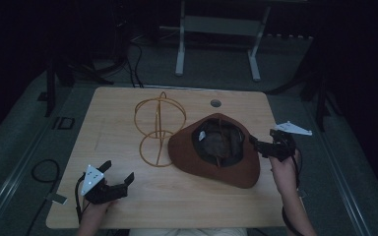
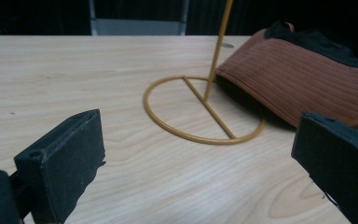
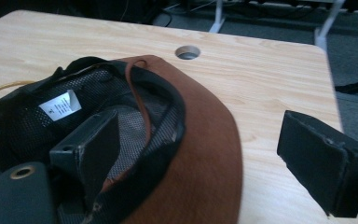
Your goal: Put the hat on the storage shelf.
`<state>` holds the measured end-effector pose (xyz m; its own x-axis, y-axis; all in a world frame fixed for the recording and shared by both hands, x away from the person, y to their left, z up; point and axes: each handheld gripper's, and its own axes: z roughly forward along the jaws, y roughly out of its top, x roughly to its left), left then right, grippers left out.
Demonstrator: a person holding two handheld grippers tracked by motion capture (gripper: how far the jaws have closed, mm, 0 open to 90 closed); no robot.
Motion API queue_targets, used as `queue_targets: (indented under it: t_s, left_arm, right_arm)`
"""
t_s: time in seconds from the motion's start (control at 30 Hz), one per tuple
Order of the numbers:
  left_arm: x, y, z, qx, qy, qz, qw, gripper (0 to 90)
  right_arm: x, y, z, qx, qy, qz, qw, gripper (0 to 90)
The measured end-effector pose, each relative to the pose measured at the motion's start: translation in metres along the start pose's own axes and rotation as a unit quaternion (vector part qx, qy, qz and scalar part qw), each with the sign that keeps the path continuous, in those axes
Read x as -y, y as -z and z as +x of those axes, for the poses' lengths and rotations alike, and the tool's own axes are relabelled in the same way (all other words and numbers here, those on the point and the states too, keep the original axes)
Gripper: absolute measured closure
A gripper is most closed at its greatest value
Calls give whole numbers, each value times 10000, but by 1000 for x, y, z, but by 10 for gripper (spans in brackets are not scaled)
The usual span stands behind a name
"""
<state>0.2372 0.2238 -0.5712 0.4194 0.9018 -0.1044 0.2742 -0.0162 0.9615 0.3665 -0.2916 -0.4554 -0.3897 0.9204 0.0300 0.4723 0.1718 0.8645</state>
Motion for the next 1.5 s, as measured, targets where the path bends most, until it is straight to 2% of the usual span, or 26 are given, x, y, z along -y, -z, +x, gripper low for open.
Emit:
queue_targets:
  t_s: [0.07,0.13,0.17,0.23,0.27,0.3,0.33,0.4,0.57,0.63,0.67,0.73,0.83,0.87,1.0,1.1,1.23,1.37,1.4,1.43,1.47,1.5]
  left_arm:
    - [0,0,-1,4,-78,29,10000,31]
    - [-1,0,-2,-5,-129,74,9999,31]
    - [-1,0,-2,25,-123,99,9999,31]
    - [-1,0,-3,27,-104,121,9999,31]
    - [-1,-1,-3,42,-81,207,9997,31]
    - [-1,-1,-3,47,-77,209,9997,31]
    - [-1,-1,-3,50,-77,198,9998,31]
    - [-2,0,-3,-18,-153,184,9997,31]
    - [-2,1,-5,19,-313,200,9993,31]
    - [-2,1,-5,14,-368,215,9991,31]
    - [-2,1,-6,33,-398,208,9990,31]
    - [-2,2,-7,59,-409,199,9989,31]
    - [-3,2,-6,113,-421,188,9989,31]
    - [-2,2,-6,203,-382,226,9988,31]
    - [-2,1,-6,247,-404,268,9985,31]
    - [-2,1,-7,265,-402,277,9985,31]
    - [-2,1,-7,231,-422,299,9984,31]
    - [-1,1,-7,238,-423,316,9983,31]
    - [-1,1,-7,244,-417,311,9983,31]
    - [-1,1,-7,236,-412,307,9984,31]
    - [-1,1,-7,234,-413,311,9984,31]
    - [-1,1,-6,231,-412,312,9984,31]
  right_arm:
    - [-6,-14,5,-173,63,98,9998,127]
    - [-8,-18,6,-186,65,114,9997,126]
    - [-11,-27,6,-278,48,180,9994,123]
    - [-11,-27,6,-278,48,180,9994,123]
    - [-12,-32,6,-218,46,228,9995,121]
    - [-16,-46,6,-202,-6,368,9991,120]
    - [-16,-46,6,-202,-6,368,9991,120]
    - [-17,-54,7,-157,41,467,9988,120]
    - [-16,-75,8,-179,93,726,9972,121]
    - [-15,-79,8,-170,61,753,9970,126]
    - [-11,-90,8,-158,53,911,9957,140]
    - [-9,-96,9,-71,67,968,9953,152]
    - [-8,-99,8,-66,75,980,9951,185]
    - [-6,-107,6,28,58,1069,9942,219]
    - [-2,-116,7,91,106,1222,9924,261]
    - [-1,-119,9,173,188,1278,9915,284]
    - [5,-126,13,278,267,1462,9885,319]
    - [15,-133,15,320,325,1569,9866,387]
    - [19,-134,18,484,493,1512,9861,420]
    - [19,-134,18,484,493,1512,9861,420]
    - [23,-135,22,671,654,1501,9842,474]
    - [23,-135,22,671,654,1501,9842,474]
